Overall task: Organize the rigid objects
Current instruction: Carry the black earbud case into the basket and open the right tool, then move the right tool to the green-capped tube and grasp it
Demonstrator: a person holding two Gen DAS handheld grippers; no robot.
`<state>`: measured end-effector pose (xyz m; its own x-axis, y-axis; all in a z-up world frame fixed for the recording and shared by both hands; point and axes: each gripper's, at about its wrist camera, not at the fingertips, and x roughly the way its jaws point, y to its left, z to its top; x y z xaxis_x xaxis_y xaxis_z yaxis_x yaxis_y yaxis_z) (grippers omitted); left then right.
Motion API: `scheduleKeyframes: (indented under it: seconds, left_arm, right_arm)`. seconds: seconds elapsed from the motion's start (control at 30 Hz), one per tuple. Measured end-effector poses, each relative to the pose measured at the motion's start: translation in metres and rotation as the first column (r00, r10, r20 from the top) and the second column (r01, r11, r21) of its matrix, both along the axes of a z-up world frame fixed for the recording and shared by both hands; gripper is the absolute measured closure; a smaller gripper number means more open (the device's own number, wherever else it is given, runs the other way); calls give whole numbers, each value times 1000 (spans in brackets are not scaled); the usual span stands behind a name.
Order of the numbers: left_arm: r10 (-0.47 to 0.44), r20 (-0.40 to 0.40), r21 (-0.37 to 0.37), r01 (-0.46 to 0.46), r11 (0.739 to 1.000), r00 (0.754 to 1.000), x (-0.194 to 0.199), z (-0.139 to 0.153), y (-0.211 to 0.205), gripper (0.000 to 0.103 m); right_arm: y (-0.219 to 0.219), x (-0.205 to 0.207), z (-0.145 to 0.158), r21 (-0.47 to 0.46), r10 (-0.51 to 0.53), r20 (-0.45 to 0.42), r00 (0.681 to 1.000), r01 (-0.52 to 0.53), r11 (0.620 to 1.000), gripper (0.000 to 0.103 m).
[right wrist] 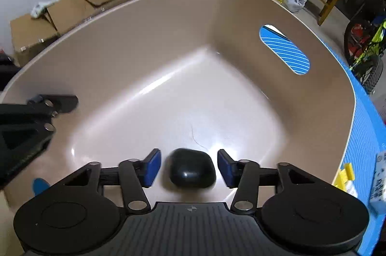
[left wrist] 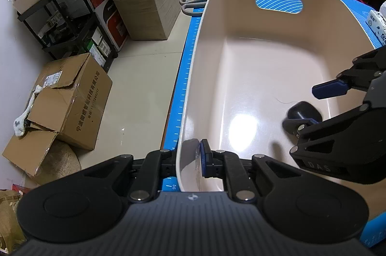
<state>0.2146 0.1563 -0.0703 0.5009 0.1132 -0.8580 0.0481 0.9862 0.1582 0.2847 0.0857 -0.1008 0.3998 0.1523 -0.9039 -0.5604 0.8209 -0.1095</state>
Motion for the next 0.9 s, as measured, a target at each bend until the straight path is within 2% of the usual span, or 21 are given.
scheduleKeyframes:
  seconds: [0.1,0.27,0.33,0.53,0.7,0.9]
  left_arm:
    - [2,0,2,-2,1000,1000,0,0,0,87]
    - [6,4,-2,-6,1000,1000,0,0,1,87]
    - [9,6,-2,-9,1000,1000,-1,0,0,87]
    - [12,8,-1,-12,1000,1000,-3,0,0,87]
    - [12,7,0,-12,1000,1000,-3,0,0,87]
    - [17,6,-2,-17,1000,1000,-3,1,-1,87]
  right_arm:
    - [-10,-6,8,50,-26,14,1000,25,998,38]
    - [-38,-19,33,145,-67,65,996,57,988,29]
    - [-53,-22,44,194,-76,70,995,61,979,25]
    - [-104,-33,80,292,-157,124,980,115,949,19]
    - [-144,-35,94,319,-259,168,951,196,927,9]
    - [-198,-29,78,321,-410,157,899,346,882,7]
